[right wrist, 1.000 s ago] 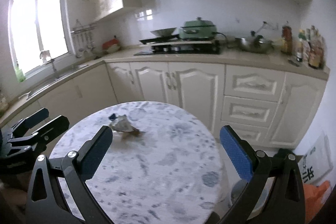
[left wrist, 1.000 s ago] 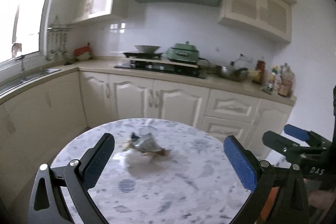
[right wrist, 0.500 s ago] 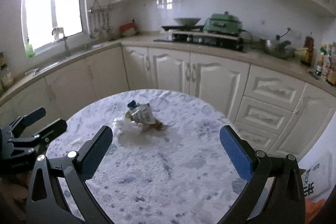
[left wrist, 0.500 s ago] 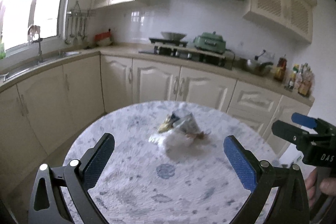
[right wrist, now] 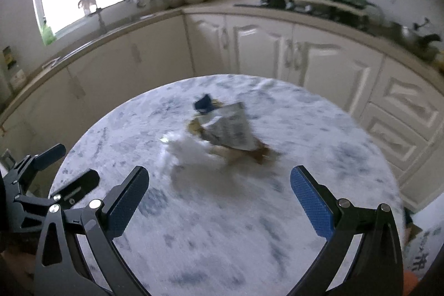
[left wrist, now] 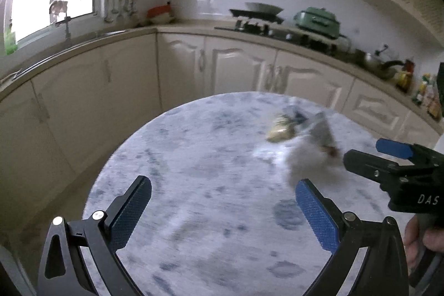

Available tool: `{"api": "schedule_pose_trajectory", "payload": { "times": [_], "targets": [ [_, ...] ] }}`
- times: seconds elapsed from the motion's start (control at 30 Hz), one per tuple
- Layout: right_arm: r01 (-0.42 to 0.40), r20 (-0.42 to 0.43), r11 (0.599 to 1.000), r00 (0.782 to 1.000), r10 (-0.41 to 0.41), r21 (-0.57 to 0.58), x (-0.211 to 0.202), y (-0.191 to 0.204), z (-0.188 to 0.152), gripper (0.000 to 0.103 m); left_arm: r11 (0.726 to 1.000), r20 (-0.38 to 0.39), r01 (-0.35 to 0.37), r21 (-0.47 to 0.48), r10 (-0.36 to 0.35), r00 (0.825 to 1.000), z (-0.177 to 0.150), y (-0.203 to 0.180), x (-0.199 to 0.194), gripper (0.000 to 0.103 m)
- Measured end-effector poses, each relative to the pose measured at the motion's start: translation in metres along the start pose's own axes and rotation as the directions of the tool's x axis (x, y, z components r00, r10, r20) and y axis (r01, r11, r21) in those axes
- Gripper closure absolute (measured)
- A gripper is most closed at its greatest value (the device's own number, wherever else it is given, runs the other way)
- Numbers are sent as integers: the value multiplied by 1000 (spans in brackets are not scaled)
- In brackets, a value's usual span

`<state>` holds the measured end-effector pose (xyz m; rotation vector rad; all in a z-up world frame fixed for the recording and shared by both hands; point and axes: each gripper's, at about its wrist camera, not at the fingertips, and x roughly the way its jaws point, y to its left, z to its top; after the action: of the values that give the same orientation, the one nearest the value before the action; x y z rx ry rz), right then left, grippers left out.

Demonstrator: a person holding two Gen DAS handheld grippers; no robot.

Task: Collect trash
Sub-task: 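Grasp the clear plastic bag with the right gripper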

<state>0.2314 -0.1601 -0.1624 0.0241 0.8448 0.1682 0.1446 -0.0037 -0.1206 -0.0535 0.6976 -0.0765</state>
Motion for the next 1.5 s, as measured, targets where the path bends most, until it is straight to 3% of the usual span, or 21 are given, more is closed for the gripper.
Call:
{"api": "schedule_pose_trajectory", "payload": {
  "times": [0.27,0.33,0.4,0.43,0.47,0.5,0.7,1.07,1.3,1.43,1.47,1.5],
  "targets": [
    [-33,-52,996,998,29,-81,59,37,14,9,999,-30,-22,-26,21,999,23,24,48,1],
    [-32,-98,994,995,22,-103,77,41,11,21,999,-44,-31,-17,30,999,26,24,58,1],
    [-20,-133,994,991,5,-109,86,40,7,49,999,-52,-32,-12,32,998,26,24,63,1],
    [-22,-119,995,993,10,-102,83,37,8,54,1000,-59,-28,-13,27,998,28,23,67,1],
    [-46,-112,995,993,35,-93,81,34,8,70,1000,-59,-25,-13,25,998,26,23,67,1],
    [-52,-118,995,992,41,-90,80,31,7,72,1000,-60,-24,-11,23,998,30,21,70,1],
    [-82,-119,993,990,71,-85,58,15,-10,76,1000,-66,-2,28,4,998,34,-2,80,1],
    [-60,-102,994,992,68,86,19,-65,-31,76,987,-126,106,122,-90,988,43,-68,111,1],
    [-57,-45,974,997,68,220,14,-109,-34,76,973,-217,159,166,-121,969,53,-114,162,1],
    [-86,-21,961,995,95,261,11,-118,-35,76,976,-244,143,164,-100,964,62,-129,190,6],
    [-90,-15,959,995,97,269,10,-122,-36,75,976,-253,138,166,-93,963,63,-132,195,17],
    [-97,-10,955,995,104,279,9,-124,-36,75,976,-250,129,174,-83,965,63,-135,198,19]
  ]
}}
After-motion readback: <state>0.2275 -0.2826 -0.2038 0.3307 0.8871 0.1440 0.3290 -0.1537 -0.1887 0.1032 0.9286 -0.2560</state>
